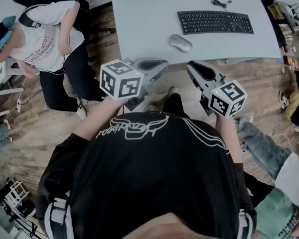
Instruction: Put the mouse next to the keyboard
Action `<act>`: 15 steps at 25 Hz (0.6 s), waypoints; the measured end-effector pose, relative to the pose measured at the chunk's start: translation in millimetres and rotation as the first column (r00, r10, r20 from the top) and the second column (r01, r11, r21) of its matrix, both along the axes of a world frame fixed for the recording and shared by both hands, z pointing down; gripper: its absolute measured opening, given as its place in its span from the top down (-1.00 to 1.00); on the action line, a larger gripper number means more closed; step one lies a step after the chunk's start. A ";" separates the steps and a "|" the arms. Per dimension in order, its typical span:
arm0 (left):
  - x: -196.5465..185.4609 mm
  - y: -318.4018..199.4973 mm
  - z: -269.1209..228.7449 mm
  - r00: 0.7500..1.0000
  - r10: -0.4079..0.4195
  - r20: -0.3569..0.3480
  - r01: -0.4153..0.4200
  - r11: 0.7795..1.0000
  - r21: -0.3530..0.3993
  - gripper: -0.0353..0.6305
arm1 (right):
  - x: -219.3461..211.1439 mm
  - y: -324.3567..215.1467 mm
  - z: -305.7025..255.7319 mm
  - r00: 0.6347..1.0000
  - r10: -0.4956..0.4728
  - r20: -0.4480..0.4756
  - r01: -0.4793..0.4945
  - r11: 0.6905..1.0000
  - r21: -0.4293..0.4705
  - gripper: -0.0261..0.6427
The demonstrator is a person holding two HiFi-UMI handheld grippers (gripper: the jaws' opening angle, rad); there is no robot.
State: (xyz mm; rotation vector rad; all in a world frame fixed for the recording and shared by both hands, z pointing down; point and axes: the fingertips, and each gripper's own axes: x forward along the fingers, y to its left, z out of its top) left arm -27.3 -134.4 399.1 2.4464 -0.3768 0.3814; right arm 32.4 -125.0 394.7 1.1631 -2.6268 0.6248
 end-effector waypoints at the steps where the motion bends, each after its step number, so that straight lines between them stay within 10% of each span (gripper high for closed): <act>1: 0.8 -5.2 2.8 1.000 -0.020 0.004 0.020 1.000 -0.012 0.88 | 0.5 -5.7 4.7 1.000 -0.026 -0.008 0.026 1.000 -0.015 0.89; 15: 10.1 -50.6 41.7 0.985 -0.141 0.095 0.150 0.984 -0.095 0.88 | 7.1 -81.1 62.1 0.968 -0.200 -0.153 0.189 0.979 -0.082 0.27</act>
